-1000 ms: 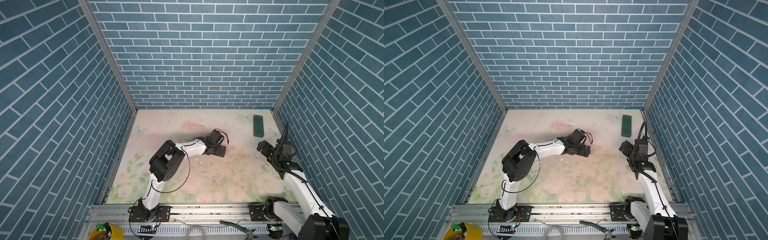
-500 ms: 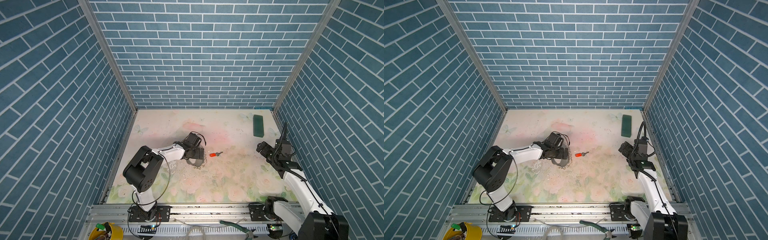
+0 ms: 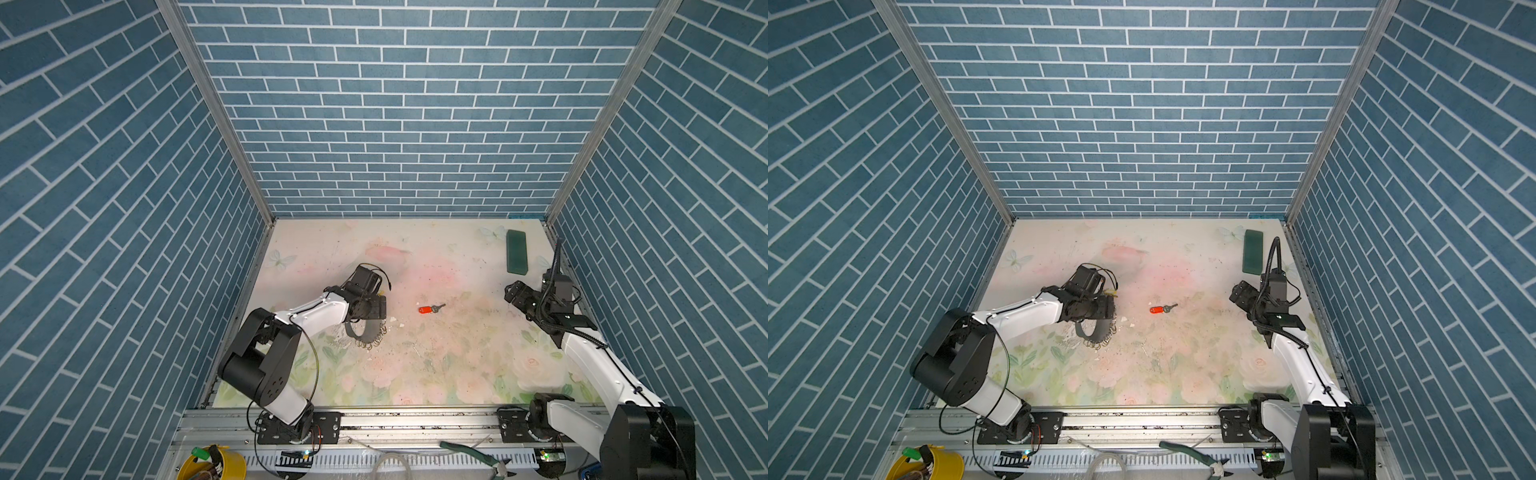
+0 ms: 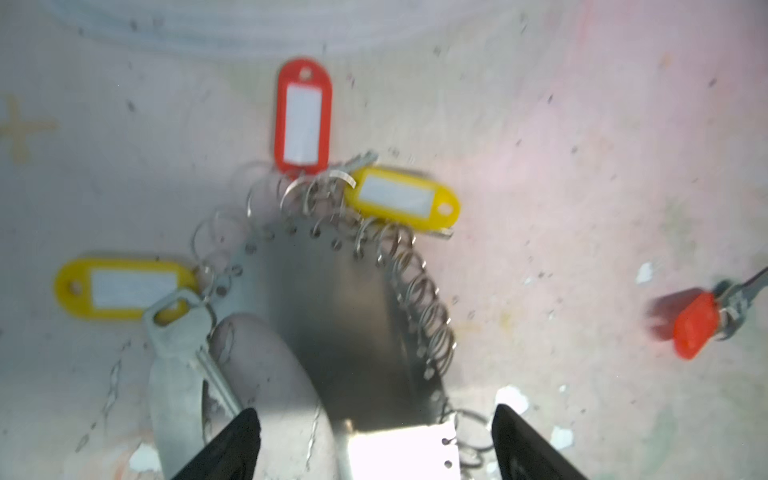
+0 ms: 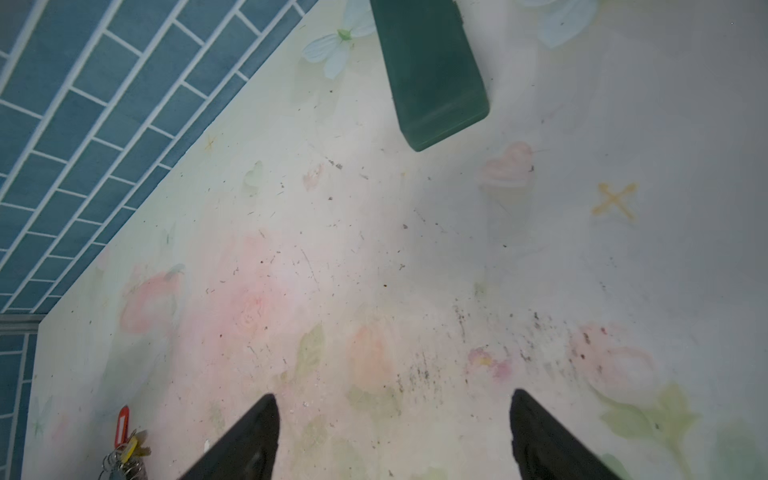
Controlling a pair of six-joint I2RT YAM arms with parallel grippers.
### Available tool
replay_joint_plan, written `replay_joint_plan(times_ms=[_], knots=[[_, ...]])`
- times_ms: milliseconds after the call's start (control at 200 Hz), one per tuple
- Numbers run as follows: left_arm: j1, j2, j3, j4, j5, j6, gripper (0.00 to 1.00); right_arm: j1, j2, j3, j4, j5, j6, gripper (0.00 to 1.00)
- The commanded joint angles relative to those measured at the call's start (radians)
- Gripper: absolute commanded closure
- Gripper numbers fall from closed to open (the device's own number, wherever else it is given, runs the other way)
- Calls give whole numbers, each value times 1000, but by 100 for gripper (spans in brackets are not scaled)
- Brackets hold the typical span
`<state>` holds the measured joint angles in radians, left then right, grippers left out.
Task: Put the keys on the keyring
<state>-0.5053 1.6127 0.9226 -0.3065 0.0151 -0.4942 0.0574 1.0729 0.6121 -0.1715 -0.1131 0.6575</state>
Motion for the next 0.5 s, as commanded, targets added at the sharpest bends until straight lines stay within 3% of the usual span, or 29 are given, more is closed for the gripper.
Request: replay_joint_plan(times_ms=[0, 320, 495], knots=[[-3, 53, 70, -45, -18, -20, 15, 30, 10, 46, 5, 7, 6, 14], [-13, 231, 238, -51, 49, -24, 18, 58, 16, 47, -17, 20, -8, 14], [-88, 310, 315, -97, 85, 22, 20, 59, 17, 45, -21, 20, -13, 14]])
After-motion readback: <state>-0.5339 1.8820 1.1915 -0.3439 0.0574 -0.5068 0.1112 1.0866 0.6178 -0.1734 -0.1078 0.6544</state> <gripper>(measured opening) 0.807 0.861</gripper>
